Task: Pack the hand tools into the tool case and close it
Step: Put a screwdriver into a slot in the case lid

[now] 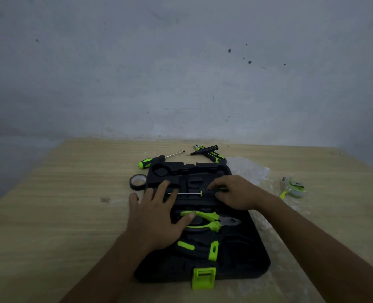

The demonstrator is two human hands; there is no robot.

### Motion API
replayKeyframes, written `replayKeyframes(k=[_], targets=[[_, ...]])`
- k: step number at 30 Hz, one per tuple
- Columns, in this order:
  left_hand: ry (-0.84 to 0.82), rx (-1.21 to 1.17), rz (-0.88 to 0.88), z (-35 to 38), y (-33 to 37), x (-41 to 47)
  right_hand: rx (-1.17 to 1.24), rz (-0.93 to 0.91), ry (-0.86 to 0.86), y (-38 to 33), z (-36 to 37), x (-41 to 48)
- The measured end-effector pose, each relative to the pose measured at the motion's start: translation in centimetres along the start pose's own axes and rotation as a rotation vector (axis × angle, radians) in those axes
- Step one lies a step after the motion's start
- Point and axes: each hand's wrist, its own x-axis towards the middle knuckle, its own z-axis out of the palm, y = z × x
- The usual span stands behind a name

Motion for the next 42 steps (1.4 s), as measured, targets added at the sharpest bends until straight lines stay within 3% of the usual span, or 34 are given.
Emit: replayKeyframes(k=[11, 27, 42], targets=[[0.040, -0.075, 0.137, -0.6, 0.4, 1.2, -0.021, -0.007, 0.013, 0.2, -0.1, 0.1], [0.135, 0.029, 0.170, -1.0, 0.5, 2.2, -0.069, 0.023, -0.187, -0.1, -1.6, 2.7], [0.228, -0.115, 0.222, 0.7, -0.6, 4.1, 0.094, 0.081, -0.210, 0.9, -0.9, 3.3]])
